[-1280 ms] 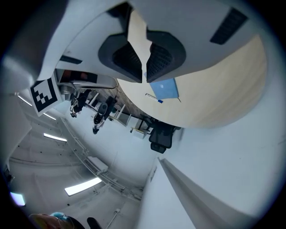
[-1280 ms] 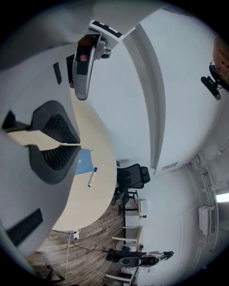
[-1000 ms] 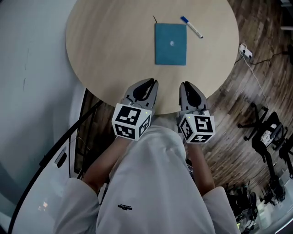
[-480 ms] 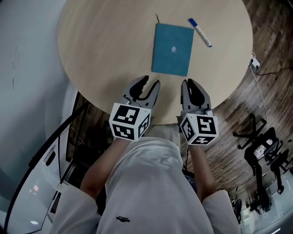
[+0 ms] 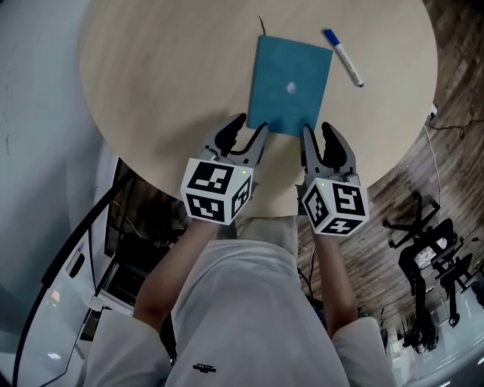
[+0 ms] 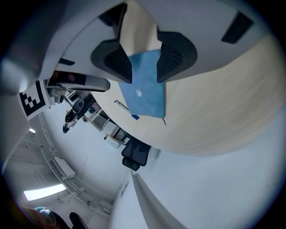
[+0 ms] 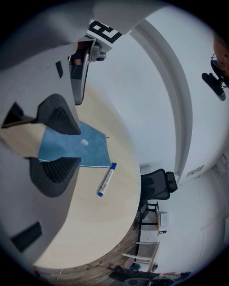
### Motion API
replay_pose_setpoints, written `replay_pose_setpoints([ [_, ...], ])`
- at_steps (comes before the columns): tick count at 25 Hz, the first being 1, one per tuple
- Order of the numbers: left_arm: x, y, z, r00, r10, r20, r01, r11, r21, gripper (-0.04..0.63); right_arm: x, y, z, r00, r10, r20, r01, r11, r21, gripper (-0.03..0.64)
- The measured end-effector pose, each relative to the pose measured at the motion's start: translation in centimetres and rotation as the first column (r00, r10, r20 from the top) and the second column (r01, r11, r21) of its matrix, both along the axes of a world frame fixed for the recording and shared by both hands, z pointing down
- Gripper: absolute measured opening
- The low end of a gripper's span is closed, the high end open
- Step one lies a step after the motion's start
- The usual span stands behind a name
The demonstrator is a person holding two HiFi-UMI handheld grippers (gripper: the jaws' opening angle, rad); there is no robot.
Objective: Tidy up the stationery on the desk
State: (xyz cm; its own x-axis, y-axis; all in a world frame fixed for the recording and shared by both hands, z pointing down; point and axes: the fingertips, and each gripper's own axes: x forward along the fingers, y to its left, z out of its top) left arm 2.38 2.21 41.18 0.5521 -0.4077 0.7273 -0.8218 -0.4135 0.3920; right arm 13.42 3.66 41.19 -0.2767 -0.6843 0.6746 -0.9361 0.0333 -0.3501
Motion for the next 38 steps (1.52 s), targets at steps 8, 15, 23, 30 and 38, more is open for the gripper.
replay_pose_setpoints([
  [8,0.4,-1.6,3.9,1.000,-0.001,0.018,0.002,0.999,-0.032,0.166,0.5,-1.7,3.9,1.000,0.019,-0.020,-0.021,0.998,-0.057,0.165],
  [15,0.6,-2.0,5.8,0.998,-0.007,0.057,0.010,0.999,-0.045,0.166,0.2,-1.6,6.4,0.999,0.001,-0.045,-0.007,0.991,-0.137,0.169],
  [23,0.5,-1.8,5.7,0.999,0.013,0.044,-0.010,0.999,-0.053,0.166,0.1,-1.5,6.3,0.997,0.018,-0.070,-0.027,0.990,-0.137,0.169],
  [30,-0.6,-1.5,5.6,0.998,-0.004,0.059,0.006,0.999,-0.044,0.166,-1.0,-0.9,6.3,0.997,-0.010,-0.071,-0.001,0.989,-0.145,0.169],
  [38,-2.8,0.5,5.3,0.999,0.000,0.054,0.004,0.998,-0.063,0.161,-5.2,0.0,5.8,0.997,-0.066,-0.044,0.059,0.987,-0.147,0.167],
])
